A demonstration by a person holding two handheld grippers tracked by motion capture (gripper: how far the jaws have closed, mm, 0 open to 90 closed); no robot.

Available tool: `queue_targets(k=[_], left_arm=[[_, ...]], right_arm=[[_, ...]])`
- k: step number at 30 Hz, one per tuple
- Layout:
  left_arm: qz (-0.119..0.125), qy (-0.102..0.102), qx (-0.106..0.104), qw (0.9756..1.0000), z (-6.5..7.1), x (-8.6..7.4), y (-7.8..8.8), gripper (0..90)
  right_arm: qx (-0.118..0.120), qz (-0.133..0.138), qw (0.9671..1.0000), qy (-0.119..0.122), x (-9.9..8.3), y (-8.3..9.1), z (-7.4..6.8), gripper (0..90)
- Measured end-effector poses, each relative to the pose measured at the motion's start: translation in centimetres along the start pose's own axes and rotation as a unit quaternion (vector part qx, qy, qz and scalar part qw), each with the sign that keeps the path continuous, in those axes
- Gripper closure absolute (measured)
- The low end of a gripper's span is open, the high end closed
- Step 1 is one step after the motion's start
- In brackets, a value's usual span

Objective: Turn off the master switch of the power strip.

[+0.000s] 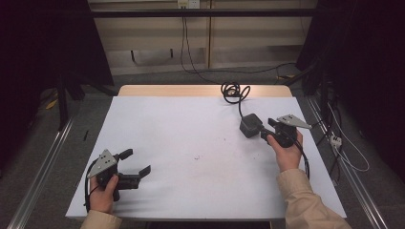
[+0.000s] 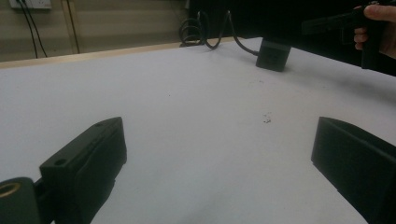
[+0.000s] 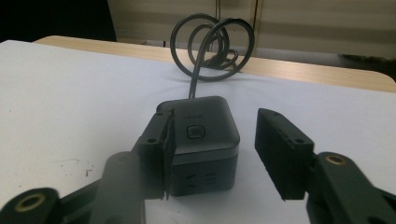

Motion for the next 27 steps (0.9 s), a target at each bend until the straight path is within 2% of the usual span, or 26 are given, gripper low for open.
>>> queue_targets(k=[3, 14, 20, 27], left_arm=[[0.001, 0.000, 0.000, 1.0000, 0.0, 0.0, 0.0, 2.9], [0.000, 0.002, 0.001, 1.0000, 0.0, 0.0, 0.0, 2.9], [-0.002, 0.001, -0.001, 1.0000, 0.0, -0.1, 0.0, 2.9], [-0.001, 0.001, -0.001, 1.0000, 0.0, -0.1, 0.0, 2.9]], right_arm=[[0.002, -0.001, 1.0000, 0.003, 0.0, -0.2, -0.2, 54.1], [0.002, -0.006, 0.9999, 0.011, 0.7, -0.6, -0.4, 58.7], [-0.001, -0.008, 0.9999, 0.009, 0.9, -0.8, -0.2, 61.2], [0.007, -0.015, 0.9999, 0.000, 0.7, -1.1, 0.0, 70.4]])
Point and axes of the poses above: each handheld gripper's, and its own axes: y roughly backward along the jaws, x roughly out of its top, z roughly to its right, the point moved 7 cm from there along -y, roughly forward along the jaws, and after that the axes turned 10 degrees about -z, right-handed, at the moved point
